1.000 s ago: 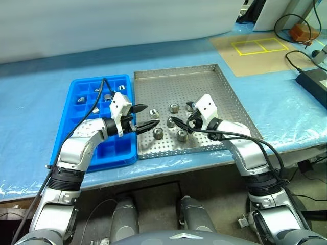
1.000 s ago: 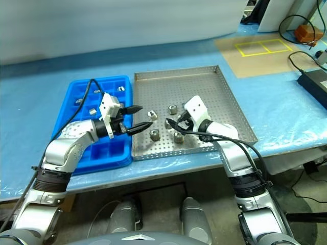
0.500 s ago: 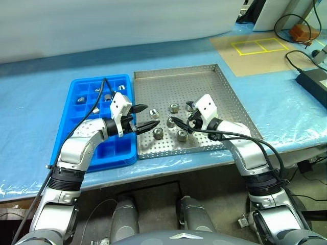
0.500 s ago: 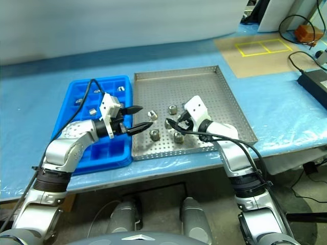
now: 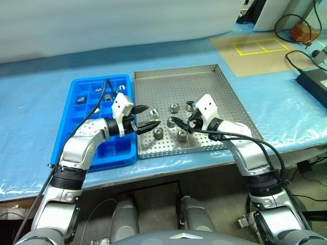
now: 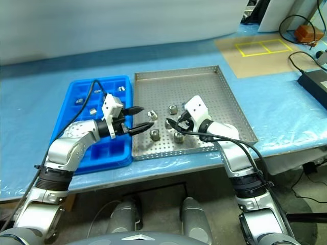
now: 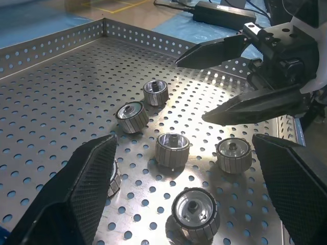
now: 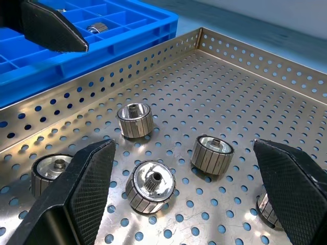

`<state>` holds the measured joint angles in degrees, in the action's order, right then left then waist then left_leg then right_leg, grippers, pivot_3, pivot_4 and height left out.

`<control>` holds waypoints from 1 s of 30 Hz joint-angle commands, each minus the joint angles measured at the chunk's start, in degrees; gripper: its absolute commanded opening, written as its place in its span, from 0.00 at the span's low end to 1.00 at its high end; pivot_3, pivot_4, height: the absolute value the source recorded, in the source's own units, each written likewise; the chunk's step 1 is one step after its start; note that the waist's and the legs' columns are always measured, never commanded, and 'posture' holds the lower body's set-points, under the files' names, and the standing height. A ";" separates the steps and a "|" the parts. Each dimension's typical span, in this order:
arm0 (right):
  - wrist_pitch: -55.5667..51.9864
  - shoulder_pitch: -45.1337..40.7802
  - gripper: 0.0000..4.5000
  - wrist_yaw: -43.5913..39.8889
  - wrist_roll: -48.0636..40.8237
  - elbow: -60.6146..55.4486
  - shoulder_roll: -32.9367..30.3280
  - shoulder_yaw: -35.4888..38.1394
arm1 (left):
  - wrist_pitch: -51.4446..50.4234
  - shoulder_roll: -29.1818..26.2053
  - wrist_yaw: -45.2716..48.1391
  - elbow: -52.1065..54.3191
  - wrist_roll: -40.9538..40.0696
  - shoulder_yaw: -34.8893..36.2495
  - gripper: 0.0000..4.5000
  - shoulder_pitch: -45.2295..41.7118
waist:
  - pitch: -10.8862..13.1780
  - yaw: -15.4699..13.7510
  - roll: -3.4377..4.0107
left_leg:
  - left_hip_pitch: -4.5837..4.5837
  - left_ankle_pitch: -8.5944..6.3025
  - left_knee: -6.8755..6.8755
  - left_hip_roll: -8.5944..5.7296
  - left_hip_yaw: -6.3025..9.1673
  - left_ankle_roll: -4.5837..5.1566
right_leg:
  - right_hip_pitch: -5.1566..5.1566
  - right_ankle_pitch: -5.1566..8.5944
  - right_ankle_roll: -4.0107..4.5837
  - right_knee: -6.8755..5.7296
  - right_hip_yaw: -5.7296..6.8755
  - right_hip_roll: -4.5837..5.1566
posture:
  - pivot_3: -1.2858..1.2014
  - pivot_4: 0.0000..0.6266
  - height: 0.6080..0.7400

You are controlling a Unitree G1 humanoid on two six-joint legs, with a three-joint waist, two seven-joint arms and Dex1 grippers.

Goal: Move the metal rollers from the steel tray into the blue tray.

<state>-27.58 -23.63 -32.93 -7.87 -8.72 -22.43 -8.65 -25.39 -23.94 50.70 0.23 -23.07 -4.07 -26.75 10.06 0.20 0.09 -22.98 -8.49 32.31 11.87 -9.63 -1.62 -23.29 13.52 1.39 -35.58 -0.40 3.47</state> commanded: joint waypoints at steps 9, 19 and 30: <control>0.34 -0.55 0.99 -0.48 0.33 -2.19 -1.05 0.44 | -0.41 -1.04 5.16 -6.77 9.78 -10.80 0.99 -14.45 | 0.00 -0.12 0.00 | 0.00 0.03 0.03 -0.01 0.00 -0.04 | 0.00 -0.01 0.00 -0.03 -0.02 0.00 | 0.41 0.24 1.00; -2.22 3.29 0.99 2.09 0.31 -6.76 -2.18 2.10 | 1.68 -1.47 18.92 -17.10 16.11 -20.11 0.99 -23.00 | 0.00 0.09 0.00 | 0.01 0.05 0.00 -0.02 0.00 -0.06 | 0.00 -0.01 0.01 0.00 -0.08 -0.03 | 0.38 0.24 1.00; -2.23 6.71 0.99 5.24 0.48 -8.51 -1.80 2.59 | 9.96 1.18 22.94 -32.53 22.96 -22.17 0.99 -27.97 | 0.00 0.50 0.00 | 0.06 0.05 0.06 -0.02 0.00 -0.05 | 0.06 -0.05 0.04 0.01 -0.12 -0.04 | 0.36 0.24 1.00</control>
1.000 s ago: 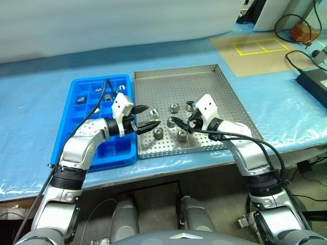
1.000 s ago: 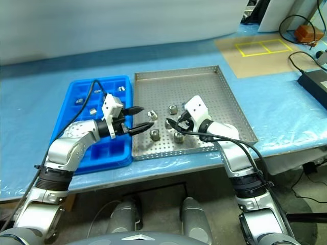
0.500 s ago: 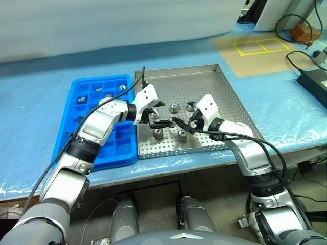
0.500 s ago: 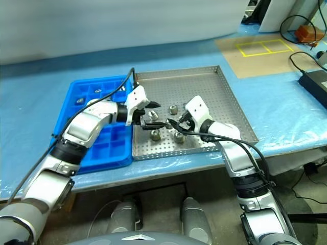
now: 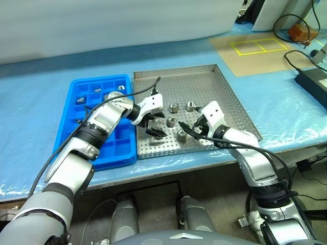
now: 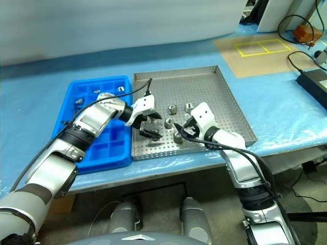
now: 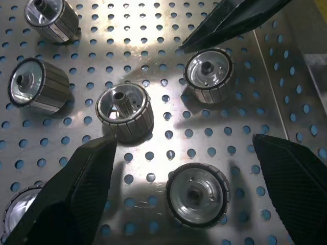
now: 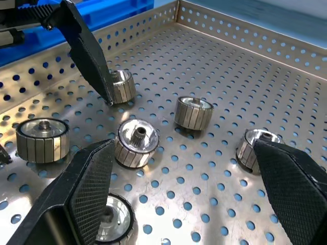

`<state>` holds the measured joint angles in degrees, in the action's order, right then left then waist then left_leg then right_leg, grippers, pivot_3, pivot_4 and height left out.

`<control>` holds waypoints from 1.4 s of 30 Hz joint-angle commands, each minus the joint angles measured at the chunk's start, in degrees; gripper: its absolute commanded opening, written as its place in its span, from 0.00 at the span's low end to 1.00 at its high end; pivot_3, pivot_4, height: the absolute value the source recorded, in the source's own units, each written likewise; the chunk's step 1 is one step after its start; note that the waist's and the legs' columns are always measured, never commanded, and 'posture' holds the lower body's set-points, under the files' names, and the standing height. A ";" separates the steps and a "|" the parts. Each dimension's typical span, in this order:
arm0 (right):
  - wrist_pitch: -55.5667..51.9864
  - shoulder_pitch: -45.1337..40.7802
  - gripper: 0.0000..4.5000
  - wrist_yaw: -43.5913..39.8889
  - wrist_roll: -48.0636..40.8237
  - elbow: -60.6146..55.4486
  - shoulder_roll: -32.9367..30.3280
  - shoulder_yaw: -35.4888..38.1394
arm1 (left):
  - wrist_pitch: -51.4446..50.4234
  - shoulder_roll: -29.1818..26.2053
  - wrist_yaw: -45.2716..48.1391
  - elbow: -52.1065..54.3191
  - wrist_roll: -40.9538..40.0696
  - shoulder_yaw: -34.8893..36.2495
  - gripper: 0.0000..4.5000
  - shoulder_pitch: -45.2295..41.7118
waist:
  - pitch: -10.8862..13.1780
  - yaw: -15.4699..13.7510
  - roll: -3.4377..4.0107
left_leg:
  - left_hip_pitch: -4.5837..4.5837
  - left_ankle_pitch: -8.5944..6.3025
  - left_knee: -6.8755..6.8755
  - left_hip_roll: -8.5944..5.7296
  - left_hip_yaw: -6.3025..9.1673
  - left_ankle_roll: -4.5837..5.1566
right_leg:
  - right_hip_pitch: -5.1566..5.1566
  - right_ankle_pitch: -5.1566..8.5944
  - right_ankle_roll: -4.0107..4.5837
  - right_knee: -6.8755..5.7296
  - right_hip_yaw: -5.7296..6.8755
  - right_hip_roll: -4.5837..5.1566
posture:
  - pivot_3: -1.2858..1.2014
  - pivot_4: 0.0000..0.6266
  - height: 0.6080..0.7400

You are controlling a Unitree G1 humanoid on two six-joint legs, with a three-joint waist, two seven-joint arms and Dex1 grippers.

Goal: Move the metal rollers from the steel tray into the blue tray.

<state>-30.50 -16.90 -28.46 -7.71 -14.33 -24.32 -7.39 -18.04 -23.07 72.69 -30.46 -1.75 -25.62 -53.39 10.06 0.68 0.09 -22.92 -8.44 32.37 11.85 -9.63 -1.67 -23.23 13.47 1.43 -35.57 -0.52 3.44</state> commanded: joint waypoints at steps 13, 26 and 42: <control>1.34 0.41 0.99 2.30 0.76 -2.47 0.07 0.69 | 4.55 3.65 1.29 -8.91 7.56 -2.32 0.99 -0.69 | 0.00 0.00 -0.01 | 0.09 -0.10 0.00 0.00 0.00 0.17 | 0.09 0.00 0.01 0.04 0.00 0.01 | 0.36 0.24 1.00; 1.21 0.10 1.00 2.44 1.37 -2.41 -0.11 0.62 | 7.89 5.52 -1.94 -13.12 10.44 -1.77 0.52 -0.63 | -0.01 0.07 0.00 | 0.70 -0.13 -0.12 -0.05 -0.07 0.20 | 0.62 0.01 0.00 0.16 -0.12 0.04 | 0.36 0.24 1.00; 1.42 -1.93 1.00 0.62 -0.16 -1.69 -0.19 1.61 | 9.14 -1.92 3.80 11.58 -4.13 11.27 0.42 7.71 | 0.02 0.21 -0.02 | 0.06 -0.19 -0.39 -0.01 -0.30 0.31 | -0.11 -0.02 0.01 0.44 -0.35 -0.07 | 0.37 0.24 1.00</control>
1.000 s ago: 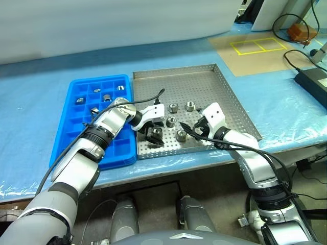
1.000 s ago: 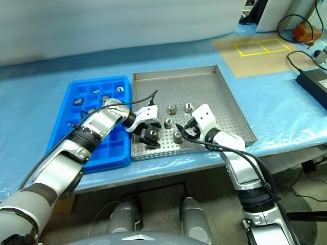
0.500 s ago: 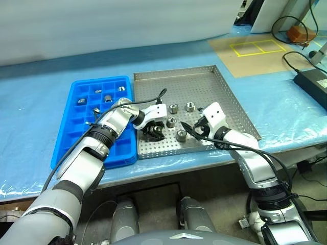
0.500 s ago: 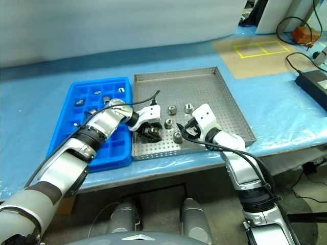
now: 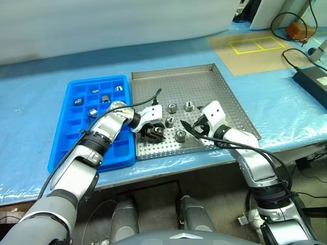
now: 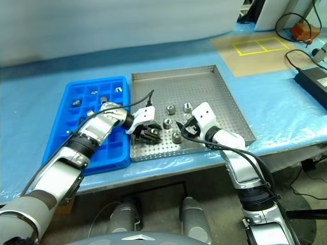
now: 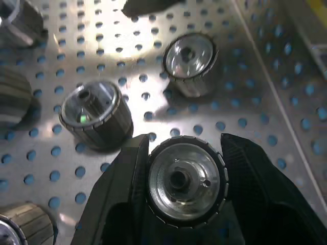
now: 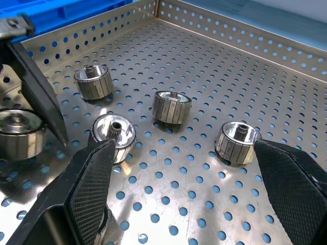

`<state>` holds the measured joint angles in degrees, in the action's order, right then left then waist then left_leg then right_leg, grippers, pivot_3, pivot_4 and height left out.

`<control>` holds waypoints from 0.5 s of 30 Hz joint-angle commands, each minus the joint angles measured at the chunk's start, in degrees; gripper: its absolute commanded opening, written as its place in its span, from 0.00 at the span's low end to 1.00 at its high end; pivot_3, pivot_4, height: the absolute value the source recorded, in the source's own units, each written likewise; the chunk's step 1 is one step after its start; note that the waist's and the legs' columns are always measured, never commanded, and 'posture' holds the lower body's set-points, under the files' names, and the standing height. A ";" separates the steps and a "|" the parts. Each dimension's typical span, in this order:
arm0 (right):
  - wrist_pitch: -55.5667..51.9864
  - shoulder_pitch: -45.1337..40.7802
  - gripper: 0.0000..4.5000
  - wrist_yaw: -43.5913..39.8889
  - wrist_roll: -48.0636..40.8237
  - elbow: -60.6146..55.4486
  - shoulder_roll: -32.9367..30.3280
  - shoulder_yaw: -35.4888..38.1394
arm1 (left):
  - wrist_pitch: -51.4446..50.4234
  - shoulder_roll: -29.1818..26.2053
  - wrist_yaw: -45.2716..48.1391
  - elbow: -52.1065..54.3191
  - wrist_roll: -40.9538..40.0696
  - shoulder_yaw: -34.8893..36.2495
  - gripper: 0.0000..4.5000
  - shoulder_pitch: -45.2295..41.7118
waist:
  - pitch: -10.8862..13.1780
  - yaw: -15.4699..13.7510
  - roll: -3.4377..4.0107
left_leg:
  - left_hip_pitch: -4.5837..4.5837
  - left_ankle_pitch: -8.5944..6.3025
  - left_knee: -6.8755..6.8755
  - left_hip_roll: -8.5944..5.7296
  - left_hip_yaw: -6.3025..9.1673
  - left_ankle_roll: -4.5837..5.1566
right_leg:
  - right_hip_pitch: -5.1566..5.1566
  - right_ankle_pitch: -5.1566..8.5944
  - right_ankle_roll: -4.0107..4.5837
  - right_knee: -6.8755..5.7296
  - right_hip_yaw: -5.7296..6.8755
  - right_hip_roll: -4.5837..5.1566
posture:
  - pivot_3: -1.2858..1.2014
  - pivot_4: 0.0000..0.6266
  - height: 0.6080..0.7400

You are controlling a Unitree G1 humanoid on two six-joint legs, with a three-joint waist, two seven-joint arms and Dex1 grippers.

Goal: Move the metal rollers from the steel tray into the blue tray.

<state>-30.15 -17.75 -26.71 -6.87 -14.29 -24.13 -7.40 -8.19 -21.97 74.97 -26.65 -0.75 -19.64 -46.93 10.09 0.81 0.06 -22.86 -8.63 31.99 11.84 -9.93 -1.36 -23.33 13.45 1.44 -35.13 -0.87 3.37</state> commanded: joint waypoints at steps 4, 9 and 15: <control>-1.52 -2.90 1.00 -6.10 -6.61 -3.28 -0.71 3.31 | -1.75 -7.71 0.32 13.74 -8.72 10.51 0.42 5.10 | 0.02 0.04 0.03 | 0.01 -0.05 -0.05 0.00 -0.03 0.04 | -0.03 0.00 0.00 0.05 0.00 0.00 | 0.39 0.24 1.00; -4.60 -7.85 1.00 -14.08 -13.20 -2.05 -0.99 2.46 | -5.39 -12.97 -4.39 17.64 -10.09 15.72 0.42 9.10 | 0.05 -0.16 0.05 | 0.04 -0.02 -0.07 0.03 -0.05 -0.01 | -0.03 0.00 0.00 0.02 0.01 0.01 | 0.43 0.24 1.00; -0.63 -16.72 1.00 -19.35 -11.31 6.82 2.81 -4.19 | -7.35 -17.11 -12.70 20.70 -9.64 22.10 0.42 16.74 | 0.05 -0.57 0.05 | 0.11 0.05 -0.07 0.03 -0.04 -0.12 | -0.03 0.01 0.01 -0.10 0.04 0.01 | 0.48 0.24 1.00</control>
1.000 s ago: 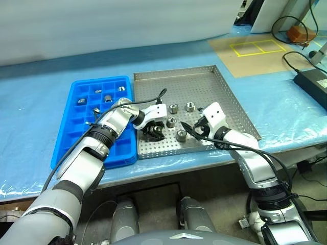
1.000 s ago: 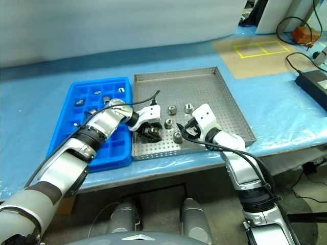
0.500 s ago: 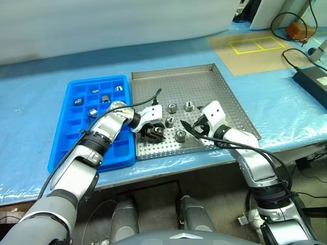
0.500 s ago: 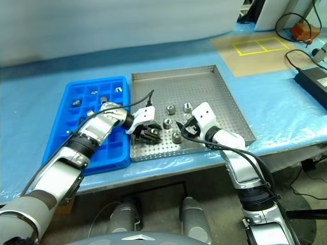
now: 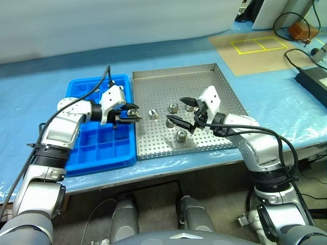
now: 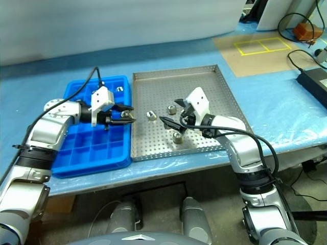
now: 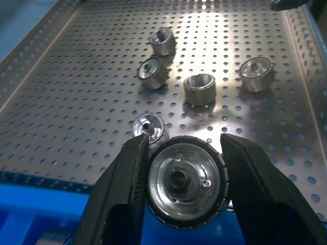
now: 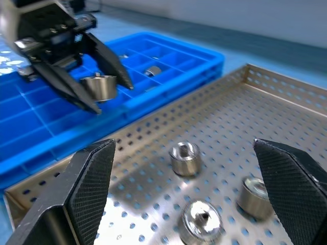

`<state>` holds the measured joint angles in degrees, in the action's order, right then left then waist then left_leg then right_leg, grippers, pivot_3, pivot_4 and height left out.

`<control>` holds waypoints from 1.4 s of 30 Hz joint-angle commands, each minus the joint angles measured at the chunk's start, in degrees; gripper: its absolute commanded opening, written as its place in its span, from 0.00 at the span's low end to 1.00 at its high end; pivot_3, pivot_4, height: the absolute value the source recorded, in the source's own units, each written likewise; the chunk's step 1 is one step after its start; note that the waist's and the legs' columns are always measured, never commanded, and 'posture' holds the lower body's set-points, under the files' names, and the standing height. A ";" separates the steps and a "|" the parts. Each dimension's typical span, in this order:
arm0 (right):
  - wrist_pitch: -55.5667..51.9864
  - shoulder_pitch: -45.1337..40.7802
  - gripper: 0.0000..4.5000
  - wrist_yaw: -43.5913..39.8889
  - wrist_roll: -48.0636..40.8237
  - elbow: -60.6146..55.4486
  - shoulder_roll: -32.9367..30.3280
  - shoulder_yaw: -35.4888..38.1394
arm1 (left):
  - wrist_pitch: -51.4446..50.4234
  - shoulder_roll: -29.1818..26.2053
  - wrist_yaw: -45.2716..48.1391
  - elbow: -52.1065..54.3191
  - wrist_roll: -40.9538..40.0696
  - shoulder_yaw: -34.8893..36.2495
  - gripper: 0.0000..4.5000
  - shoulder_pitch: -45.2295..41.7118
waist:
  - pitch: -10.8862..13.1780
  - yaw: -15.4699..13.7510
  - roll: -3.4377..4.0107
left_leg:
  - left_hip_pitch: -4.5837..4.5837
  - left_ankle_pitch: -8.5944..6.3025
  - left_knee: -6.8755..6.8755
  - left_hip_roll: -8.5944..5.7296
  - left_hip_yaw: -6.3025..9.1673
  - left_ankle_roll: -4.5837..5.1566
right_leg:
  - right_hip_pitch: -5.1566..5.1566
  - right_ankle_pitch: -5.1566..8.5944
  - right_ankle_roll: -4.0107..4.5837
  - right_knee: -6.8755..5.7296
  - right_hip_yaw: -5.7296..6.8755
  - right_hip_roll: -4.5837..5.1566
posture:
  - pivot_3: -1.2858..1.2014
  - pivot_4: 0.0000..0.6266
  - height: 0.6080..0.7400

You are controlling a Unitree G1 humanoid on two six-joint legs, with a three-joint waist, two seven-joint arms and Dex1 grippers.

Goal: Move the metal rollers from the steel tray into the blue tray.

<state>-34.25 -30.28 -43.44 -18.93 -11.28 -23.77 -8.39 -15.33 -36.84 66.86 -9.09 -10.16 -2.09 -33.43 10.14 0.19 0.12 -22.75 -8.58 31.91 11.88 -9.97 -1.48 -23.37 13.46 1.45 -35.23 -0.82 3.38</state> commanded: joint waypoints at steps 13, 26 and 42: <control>15.86 -16.29 1.00 -9.02 5.39 22.77 13.29 -8.49 | -9.71 -5.69 -21.01 13.37 -1.53 16.46 0.42 17.54 | 0.07 -4.30 -0.20 | -0.57 0.25 -0.02 0.06 0.15 -0.40 | -0.67 0.07 0.13 -0.43 0.28 0.02 | 0.56 0.24 1.00; 18.49 -15.51 1.00 -10.37 9.06 24.78 13.19 -8.92 | -16.97 -2.55 -36.23 8.84 4.01 12.55 0.42 13.65 | 0.05 -5.91 -0.24 | -0.60 0.47 -0.02 0.12 0.37 -0.71 | -0.63 0.08 0.22 -0.58 0.57 0.01 | 0.56 0.24 1.00; 17.41 -12.32 1.00 -8.09 10.23 21.91 10.04 -7.78 | -17.47 -3.25 -33.76 10.02 4.80 6.80 0.76 10.53 | 0.03 -5.81 -0.27 | -0.67 0.51 0.00 0.08 0.52 -0.73 | -0.61 0.10 0.26 -0.58 0.68 0.01 | 0.54 0.24 1.00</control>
<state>-17.06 -42.74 -51.63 -8.81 13.55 -13.37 -17.43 -33.63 -39.71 32.53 -0.93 -5.16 4.46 -21.39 10.16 -5.62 -0.15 -23.44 -8.07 31.92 11.96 -9.43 -2.20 -23.98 13.56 1.71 -35.80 -0.13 3.39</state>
